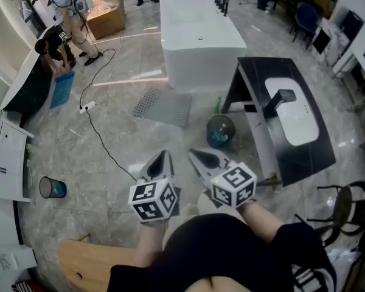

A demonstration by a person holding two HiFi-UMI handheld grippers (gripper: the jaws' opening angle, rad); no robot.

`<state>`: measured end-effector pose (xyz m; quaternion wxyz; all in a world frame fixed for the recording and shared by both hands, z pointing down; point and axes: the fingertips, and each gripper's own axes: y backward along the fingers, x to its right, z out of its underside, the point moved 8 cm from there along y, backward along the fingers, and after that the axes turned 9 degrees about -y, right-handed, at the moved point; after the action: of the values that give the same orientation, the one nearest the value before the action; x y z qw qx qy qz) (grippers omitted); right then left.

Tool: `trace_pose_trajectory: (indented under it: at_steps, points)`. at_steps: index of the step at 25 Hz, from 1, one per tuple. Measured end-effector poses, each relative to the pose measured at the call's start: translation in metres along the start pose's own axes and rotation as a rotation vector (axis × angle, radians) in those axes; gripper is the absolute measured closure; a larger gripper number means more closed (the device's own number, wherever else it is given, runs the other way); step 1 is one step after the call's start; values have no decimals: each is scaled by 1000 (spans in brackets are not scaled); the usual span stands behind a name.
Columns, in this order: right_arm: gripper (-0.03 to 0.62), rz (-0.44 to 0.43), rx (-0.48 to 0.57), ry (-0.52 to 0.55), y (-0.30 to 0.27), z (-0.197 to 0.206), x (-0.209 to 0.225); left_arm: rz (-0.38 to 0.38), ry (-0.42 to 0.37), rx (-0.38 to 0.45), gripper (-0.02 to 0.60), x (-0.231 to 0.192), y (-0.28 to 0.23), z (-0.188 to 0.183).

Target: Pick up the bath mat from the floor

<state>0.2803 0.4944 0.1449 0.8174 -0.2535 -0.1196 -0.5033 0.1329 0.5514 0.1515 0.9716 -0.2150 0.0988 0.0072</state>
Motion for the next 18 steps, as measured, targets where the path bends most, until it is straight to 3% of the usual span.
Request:
trace_pose_trajectory:
  at_steps: [18]
  points:
    - [583, -2, 11, -73, -22, 6, -14, -7, 32, -9, 588, -33, 8, 7]
